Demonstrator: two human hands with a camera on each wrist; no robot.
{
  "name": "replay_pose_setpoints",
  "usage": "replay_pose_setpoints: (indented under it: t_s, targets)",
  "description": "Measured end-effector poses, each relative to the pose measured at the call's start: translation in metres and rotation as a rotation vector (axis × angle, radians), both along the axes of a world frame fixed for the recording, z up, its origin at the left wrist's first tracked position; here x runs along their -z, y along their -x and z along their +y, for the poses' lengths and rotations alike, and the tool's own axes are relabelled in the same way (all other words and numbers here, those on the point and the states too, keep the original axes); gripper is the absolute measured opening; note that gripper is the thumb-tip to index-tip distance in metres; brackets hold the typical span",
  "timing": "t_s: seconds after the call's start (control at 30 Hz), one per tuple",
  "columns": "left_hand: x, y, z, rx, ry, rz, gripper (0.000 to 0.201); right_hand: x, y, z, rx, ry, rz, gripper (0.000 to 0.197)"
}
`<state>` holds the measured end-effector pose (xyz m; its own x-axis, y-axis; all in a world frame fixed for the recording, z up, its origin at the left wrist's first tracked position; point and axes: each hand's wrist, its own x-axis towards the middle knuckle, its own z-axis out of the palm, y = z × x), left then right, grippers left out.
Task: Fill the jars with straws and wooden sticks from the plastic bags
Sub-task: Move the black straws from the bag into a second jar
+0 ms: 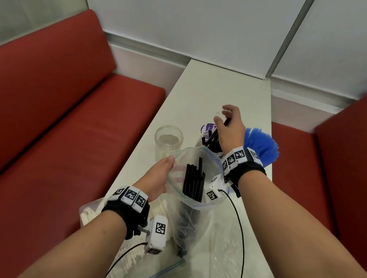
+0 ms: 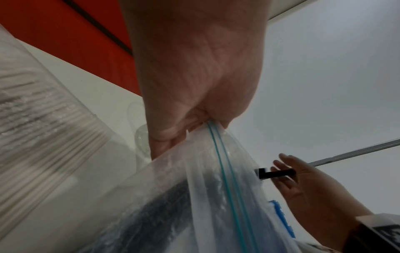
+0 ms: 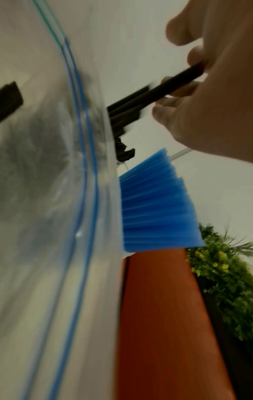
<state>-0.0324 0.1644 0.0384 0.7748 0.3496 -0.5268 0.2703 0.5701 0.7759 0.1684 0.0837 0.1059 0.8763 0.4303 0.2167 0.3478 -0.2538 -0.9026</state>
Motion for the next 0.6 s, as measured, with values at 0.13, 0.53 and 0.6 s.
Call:
replay_pose_setpoints:
  t_s: [0.13,0.53,0.6]
  targets:
    - [0.002,-0.001,0.002,0.006,-0.013,0.013,0.042,0.017,0.005,0.003,-0.198,0.344,-0.232,0.037]
    - [0.006,0.003,-0.002,-0.044,-0.057,0.026,0.037,-0.018,0.042,-0.01,-0.096,0.336,-0.082,0.026]
    - [0.005,0.002,-0.005,-0.066,-0.056,0.014,0.037,-0.014,0.063,-0.016,-0.308,0.722,0.072,0.026]
